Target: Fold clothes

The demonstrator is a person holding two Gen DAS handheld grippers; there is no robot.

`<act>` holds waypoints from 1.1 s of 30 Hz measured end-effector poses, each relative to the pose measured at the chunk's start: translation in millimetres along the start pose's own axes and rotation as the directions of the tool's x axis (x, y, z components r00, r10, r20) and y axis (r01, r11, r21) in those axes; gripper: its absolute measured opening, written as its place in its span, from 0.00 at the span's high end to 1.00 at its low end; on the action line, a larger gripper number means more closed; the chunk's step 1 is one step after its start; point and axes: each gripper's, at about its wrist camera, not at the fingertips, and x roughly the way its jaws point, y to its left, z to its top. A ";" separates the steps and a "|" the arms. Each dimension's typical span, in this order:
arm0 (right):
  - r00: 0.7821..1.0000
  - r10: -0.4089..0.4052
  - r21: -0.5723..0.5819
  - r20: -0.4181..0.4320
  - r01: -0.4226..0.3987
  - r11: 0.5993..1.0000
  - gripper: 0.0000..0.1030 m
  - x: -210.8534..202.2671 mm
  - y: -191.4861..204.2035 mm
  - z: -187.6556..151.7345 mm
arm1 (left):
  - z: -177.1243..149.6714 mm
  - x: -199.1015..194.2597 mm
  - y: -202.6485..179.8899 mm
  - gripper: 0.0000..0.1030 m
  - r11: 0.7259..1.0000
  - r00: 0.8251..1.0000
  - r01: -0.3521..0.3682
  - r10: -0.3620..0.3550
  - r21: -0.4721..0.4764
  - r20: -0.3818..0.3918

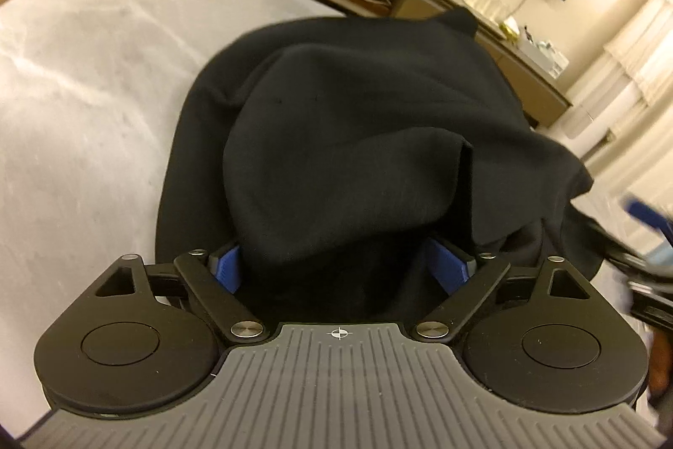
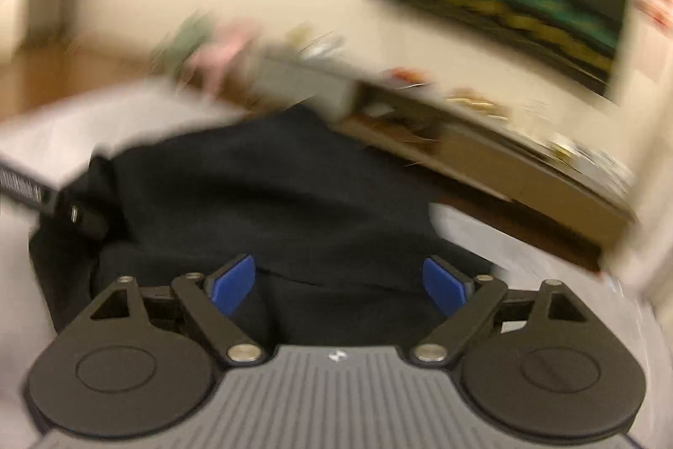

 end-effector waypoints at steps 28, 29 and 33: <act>0.834 -0.461 0.609 -0.304 0.542 0.579 0.97 -91.7 -184.4 -207.0 | -65.8 23.5 -99.1 0.18 0.957 0.986 0.164 -0.153 0.241 -0.066; 0.842 -0.430 0.639 -0.326 0.531 0.556 0.97 -87.9 -181.6 -222.9 | -72.8 31.9 -109.2 0.18 0.952 0.987 0.155 -0.138 0.264 -0.082; 0.884 -0.404 0.660 -0.234 0.450 0.602 0.97 -92.0 -176.8 -233.7 | -79.6 52.5 -133.7 0.18 0.950 0.999 0.053 -0.048 0.309 -0.024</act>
